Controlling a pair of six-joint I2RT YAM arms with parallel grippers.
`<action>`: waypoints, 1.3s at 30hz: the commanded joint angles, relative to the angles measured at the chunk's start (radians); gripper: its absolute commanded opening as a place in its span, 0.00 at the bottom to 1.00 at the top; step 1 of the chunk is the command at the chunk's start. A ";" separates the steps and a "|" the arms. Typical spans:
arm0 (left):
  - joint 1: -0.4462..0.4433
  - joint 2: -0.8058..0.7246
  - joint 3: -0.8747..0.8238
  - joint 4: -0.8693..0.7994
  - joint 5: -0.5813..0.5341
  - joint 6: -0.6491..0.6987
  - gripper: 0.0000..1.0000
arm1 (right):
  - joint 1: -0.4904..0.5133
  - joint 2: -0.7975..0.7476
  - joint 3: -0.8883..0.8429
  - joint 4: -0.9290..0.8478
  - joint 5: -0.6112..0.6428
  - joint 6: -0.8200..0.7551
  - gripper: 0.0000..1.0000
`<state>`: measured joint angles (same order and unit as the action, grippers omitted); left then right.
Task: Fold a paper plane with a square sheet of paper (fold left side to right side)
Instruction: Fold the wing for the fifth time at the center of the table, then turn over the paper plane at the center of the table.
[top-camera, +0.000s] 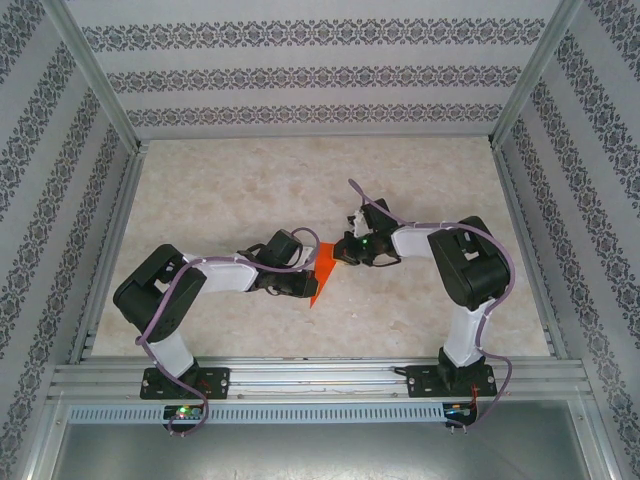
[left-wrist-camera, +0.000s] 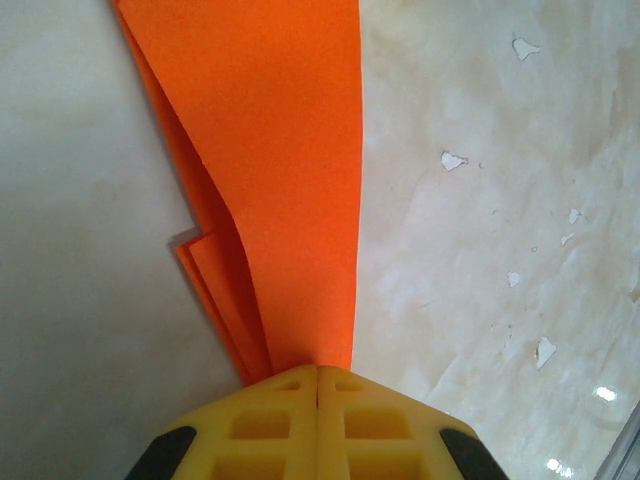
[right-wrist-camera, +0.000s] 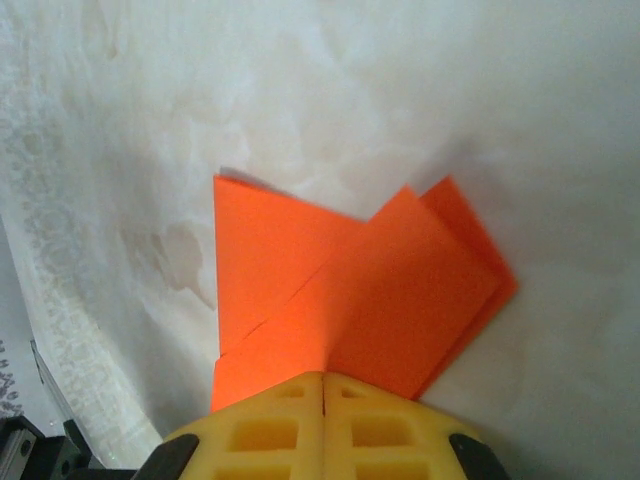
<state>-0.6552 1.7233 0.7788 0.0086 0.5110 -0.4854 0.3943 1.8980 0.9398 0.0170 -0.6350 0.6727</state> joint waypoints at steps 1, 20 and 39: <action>-0.006 0.058 -0.069 -0.162 -0.108 0.018 0.00 | -0.052 0.042 0.027 -0.023 0.086 -0.041 0.00; -0.031 -0.008 -0.021 -0.060 -0.027 -0.059 0.02 | -0.181 -0.013 0.176 -0.192 0.127 -0.116 0.02; 0.034 -0.493 -0.042 -0.068 -0.427 -0.043 0.59 | 0.095 -0.660 -0.094 -0.504 0.673 -0.116 0.68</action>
<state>-0.6456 1.3132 0.7776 0.0185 0.2398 -0.5724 0.4458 1.2736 0.8616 -0.3878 -0.1154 0.5419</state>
